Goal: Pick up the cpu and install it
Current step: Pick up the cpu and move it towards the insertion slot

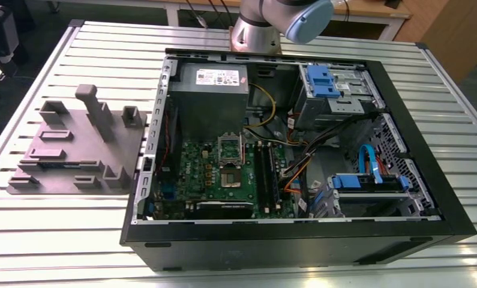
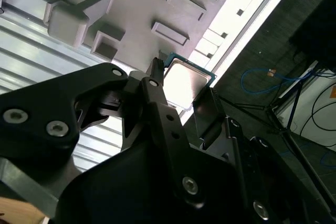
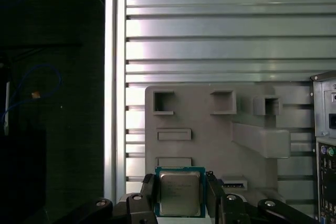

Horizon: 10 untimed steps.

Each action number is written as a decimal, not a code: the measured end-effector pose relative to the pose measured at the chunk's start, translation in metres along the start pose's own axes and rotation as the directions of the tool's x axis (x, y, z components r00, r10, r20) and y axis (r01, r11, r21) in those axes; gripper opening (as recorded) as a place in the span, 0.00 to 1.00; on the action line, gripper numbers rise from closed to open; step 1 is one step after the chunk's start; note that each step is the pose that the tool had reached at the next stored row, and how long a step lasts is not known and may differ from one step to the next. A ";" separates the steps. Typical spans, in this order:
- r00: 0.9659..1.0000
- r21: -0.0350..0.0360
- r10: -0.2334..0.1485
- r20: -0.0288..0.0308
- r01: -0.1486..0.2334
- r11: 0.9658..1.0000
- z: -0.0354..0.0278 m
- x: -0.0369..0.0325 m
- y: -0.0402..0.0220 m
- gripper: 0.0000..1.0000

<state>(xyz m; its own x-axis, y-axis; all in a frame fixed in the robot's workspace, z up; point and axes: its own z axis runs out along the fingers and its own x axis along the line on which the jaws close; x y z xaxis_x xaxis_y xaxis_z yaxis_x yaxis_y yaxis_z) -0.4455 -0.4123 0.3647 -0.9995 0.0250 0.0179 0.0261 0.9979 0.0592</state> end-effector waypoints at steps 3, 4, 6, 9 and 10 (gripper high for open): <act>1.000 0.000 0.000 0.000 0.000 1.000 -0.0027 0.0001 0.0002 0.47; 1.000 0.000 0.000 0.000 0.000 1.000 -0.0039 0.0001 0.0003 0.47; 1.000 0.000 0.000 0.000 0.000 1.000 -0.0062 0.0001 0.0004 0.47; 1.000 0.000 0.000 0.000 0.000 1.000 -0.0093 0.0002 0.0006 0.47; 1.000 0.000 0.000 0.000 0.000 1.000 -0.0103 0.0002 0.0006 0.47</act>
<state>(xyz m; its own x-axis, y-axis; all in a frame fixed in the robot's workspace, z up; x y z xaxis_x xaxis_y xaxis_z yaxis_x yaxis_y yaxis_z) -0.4455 -0.4123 0.3750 -0.9995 0.0250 0.0178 0.0260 0.9979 0.0593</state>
